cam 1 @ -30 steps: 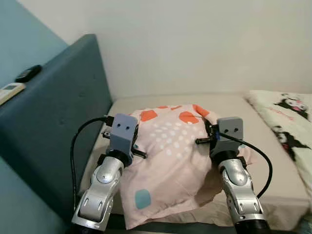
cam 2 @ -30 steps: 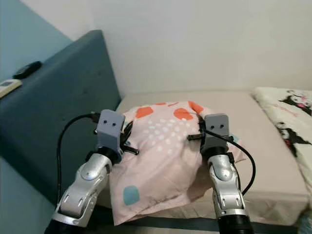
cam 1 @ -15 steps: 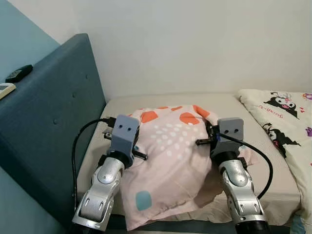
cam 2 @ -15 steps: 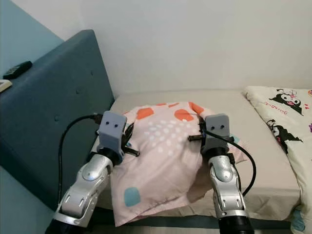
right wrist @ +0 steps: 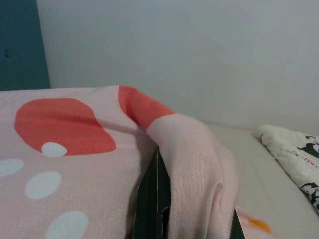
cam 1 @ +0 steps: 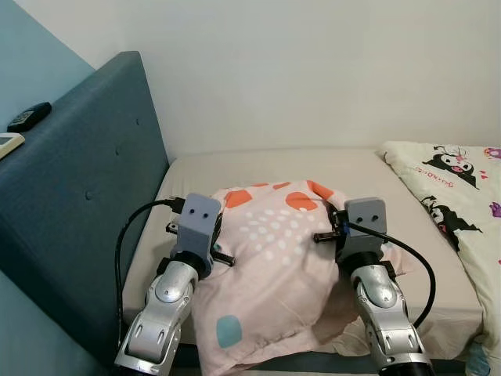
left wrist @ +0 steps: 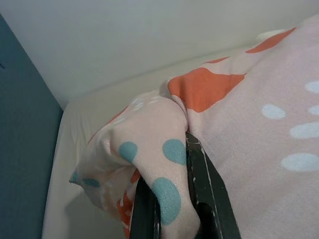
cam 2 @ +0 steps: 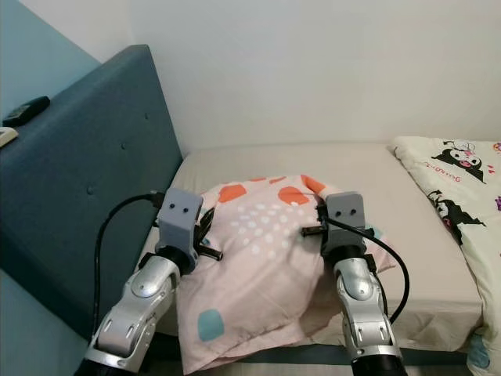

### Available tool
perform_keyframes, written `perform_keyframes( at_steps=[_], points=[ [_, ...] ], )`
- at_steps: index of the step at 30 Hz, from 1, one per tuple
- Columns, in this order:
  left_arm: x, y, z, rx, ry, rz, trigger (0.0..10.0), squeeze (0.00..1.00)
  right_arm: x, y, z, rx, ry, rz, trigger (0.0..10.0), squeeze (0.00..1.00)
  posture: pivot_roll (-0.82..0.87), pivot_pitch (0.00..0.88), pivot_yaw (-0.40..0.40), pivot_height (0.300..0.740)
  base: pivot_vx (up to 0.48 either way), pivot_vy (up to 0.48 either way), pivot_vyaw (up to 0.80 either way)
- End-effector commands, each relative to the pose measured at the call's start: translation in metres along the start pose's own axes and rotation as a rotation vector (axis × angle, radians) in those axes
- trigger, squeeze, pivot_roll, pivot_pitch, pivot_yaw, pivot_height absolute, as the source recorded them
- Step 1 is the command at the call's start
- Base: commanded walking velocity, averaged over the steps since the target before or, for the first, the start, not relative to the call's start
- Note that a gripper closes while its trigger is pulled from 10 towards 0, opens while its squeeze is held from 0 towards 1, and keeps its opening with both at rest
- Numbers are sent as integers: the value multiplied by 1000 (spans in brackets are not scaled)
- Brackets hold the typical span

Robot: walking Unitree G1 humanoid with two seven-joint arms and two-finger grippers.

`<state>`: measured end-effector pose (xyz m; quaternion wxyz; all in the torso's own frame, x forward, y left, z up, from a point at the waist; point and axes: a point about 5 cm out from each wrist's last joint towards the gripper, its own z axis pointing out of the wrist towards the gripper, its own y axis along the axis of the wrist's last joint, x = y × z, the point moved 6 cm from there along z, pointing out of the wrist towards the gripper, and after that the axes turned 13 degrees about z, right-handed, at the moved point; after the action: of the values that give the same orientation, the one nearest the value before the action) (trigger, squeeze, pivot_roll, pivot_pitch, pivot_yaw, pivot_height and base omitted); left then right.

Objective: Clean up the room

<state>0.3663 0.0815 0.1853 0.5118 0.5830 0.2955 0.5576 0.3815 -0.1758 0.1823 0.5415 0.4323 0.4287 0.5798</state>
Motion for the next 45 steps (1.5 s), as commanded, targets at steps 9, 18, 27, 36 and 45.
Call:
perform_keyframes(
  at_steps=[9,18,27,36,45],
  points=[
    [14,7,-1,-44,56,-22,10000,0,-10,16,0,-59,-30,-17,10000,0,-19,107,27,740,331,0,0],
    [14,8,-1,-49,56,-28,10000,0,-9,16,0,-60,-27,-17,10000,0,-18,108,23,740,393,0,0],
    [15,6,-2,-48,58,-25,10000,0,-6,15,1,-57,-18,-15,10000,0,-16,102,18,740,384,0,0],
    [18,3,-2,-38,62,-10,10000,0,-4,14,1,-52,-9,-14,10000,0,-17,96,16,740,170,0,0],
    [18,2,-2,-35,49,-5,10000,0,-3,14,1,-52,-11,-11,10000,0,-17,88,20,740,0,0,0]
  ],
)
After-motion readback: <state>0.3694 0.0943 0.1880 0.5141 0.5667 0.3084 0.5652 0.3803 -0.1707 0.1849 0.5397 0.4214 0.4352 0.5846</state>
